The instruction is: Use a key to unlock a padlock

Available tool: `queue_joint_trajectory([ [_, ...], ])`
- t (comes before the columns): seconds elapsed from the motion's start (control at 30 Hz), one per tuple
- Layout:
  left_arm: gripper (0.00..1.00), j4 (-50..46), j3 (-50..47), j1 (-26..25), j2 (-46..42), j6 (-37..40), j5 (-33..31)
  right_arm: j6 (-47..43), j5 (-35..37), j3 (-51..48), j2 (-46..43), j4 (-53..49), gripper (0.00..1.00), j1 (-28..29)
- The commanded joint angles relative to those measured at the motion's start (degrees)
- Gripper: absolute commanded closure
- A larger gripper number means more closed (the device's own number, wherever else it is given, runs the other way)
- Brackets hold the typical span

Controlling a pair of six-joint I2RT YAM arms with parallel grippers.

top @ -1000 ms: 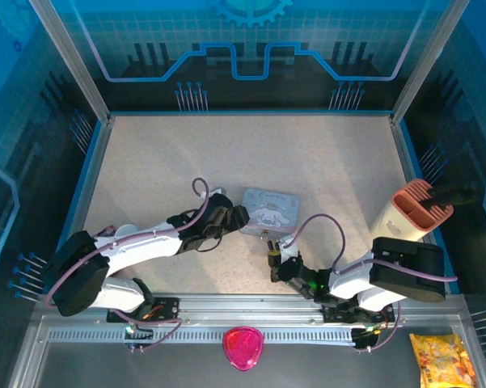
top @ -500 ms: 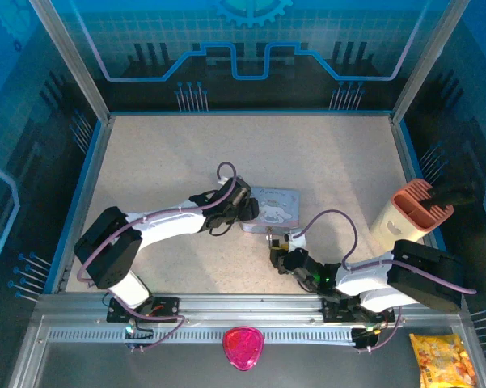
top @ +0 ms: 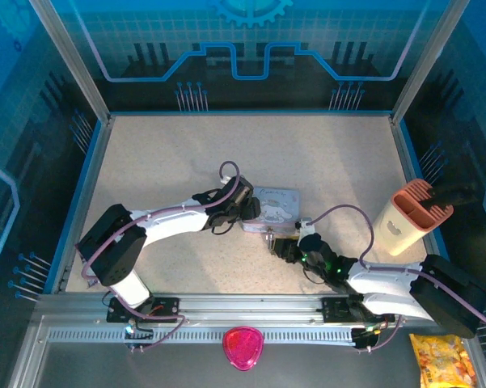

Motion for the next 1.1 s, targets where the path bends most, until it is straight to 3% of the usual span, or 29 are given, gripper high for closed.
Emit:
queue_joint_trajectory([
  [0.0, 0.40, -2.0, -2.0, 0.6, 0.9, -0.6, -1.2, 1.4, -3.9, 1.7, 0.8, -1.1, 0.52, -0.7],
  [0.23, 0.41, -1.2, -2.2, 0.6, 1.1, -1.0, -0.4, 1.0, -5.4, 3.5, 7.1, 2.6, 0.48, -0.9],
  [0.53, 0.42, -1.0, -2.5, 0.6, 1.0, -1.3, -0.4, -1.3, -1.9, 6.4, 13.2, 2.3, 0.44, -0.8],
  [0.93, 0.41, 0.4, -5.7, 0.6, -1.4, -3.0, -3.2, -0.7, -1.5, 6.2, 20.8, 7.6, 0.58, 0.2],
  [1.07, 0.42, 0.2, -5.9, 0.7, -1.2, -2.8, -3.4, 0.9, -1.6, 5.5, 22.0, 9.3, 0.69, 0.2],
])
